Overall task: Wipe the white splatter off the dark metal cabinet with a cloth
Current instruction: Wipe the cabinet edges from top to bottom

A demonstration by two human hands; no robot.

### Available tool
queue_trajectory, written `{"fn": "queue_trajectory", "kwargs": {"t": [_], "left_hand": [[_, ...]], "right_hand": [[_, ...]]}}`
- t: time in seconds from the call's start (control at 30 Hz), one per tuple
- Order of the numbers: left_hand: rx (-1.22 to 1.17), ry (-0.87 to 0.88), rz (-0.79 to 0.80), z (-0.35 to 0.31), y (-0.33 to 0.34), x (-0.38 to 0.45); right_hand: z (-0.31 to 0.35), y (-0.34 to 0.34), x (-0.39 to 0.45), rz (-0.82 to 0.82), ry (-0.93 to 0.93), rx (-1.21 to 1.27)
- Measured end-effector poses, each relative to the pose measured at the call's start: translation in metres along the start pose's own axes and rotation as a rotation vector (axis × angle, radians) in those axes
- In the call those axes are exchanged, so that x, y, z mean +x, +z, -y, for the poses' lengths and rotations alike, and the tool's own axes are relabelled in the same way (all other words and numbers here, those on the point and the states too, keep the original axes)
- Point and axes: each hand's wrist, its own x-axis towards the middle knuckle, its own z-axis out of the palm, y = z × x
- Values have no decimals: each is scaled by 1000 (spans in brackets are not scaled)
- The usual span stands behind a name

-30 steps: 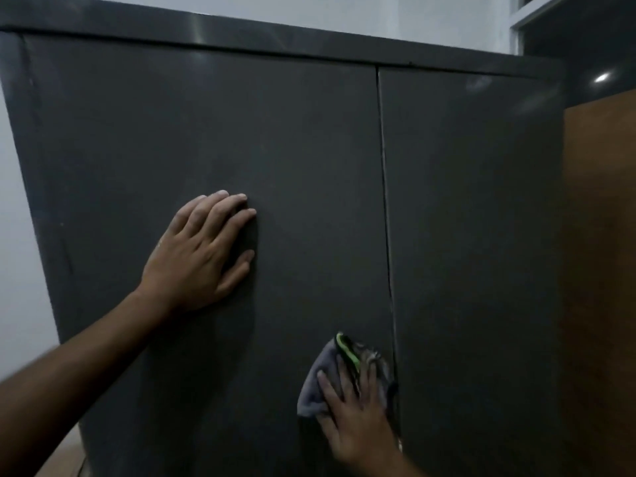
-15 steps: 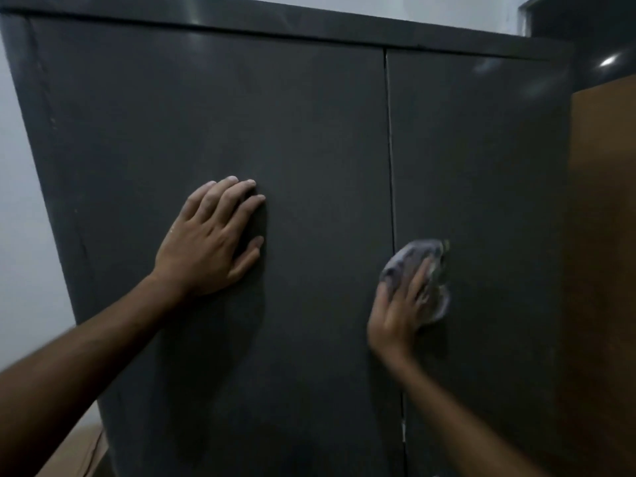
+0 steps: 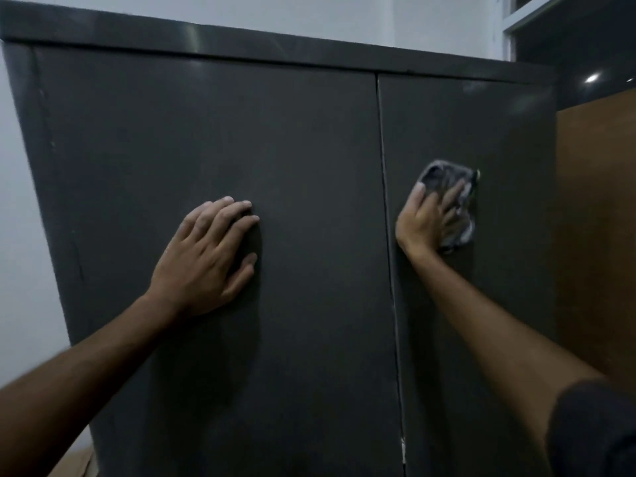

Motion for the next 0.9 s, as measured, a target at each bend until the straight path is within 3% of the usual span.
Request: {"fn": "queue_trajectory", "kwargs": {"t": [0.2,0.33,0.4,0.47,0.57,0.63,0.73,0.8,0.83,0.9], "left_hand": [[-31,-31,-55,27,-27,-17],[23,-101,-64,63,-48,-51],[33,-115,-63,78,-53,-69],[69,-103,-53,95,-55,-90],[118,-47,-10,117,-55,-119],[121,13,26,127,-54,-129],[91,48,97,137,-58,-137],[71,44,149,142,-61,-142],[68,42,165,143,-61,-145],[67,32,179,144,-58,-149]], "right_hand": [[174,6,15,4,-255,26],[285,26,-65,-4,-533,-43],[322,40,-128,49,-824,-84],[332,51,-182,166,-1243,-179],[284,54,-185,202,-1730,-171],[245,50,-149,138,-1682,-93],[228,40,-100,49,-1129,-7],[259,36,-91,15,-786,-2],[283,35,-94,16,-715,7],[334,35,-107,31,-765,12]]}}
